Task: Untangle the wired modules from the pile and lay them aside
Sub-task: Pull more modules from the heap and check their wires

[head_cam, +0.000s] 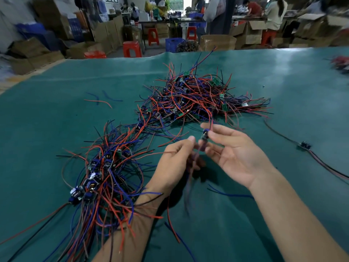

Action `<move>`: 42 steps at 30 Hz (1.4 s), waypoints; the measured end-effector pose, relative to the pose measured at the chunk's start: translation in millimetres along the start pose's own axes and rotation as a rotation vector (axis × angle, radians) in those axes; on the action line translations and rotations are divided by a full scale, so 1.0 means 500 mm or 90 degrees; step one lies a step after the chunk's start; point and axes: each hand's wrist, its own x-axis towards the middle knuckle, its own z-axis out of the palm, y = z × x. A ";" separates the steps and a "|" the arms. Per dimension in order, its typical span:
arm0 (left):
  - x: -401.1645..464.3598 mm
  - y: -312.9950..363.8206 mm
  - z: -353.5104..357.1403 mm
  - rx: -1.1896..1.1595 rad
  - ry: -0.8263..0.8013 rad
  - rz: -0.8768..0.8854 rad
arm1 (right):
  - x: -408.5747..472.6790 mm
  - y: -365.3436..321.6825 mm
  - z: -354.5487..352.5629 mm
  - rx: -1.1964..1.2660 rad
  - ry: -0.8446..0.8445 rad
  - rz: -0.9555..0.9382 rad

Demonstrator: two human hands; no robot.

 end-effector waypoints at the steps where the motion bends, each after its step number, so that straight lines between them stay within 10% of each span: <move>1: 0.000 0.000 -0.002 0.014 -0.009 0.007 | 0.003 0.008 -0.001 -0.044 0.021 -0.016; 18: 0.001 -0.002 -0.007 0.074 -0.041 0.044 | 0.037 0.017 -0.064 -0.431 0.307 -0.348; 33: 0.006 -0.013 -0.011 0.047 0.011 0.060 | 0.029 -0.041 -0.145 -0.287 0.689 -0.499; 39: 0.007 -0.012 -0.011 0.002 0.044 0.071 | 0.021 0.008 -0.079 -0.389 0.282 -0.147; 42: 0.004 -0.009 -0.011 0.033 -0.006 0.065 | 0.016 0.044 -0.034 -0.483 0.113 -0.213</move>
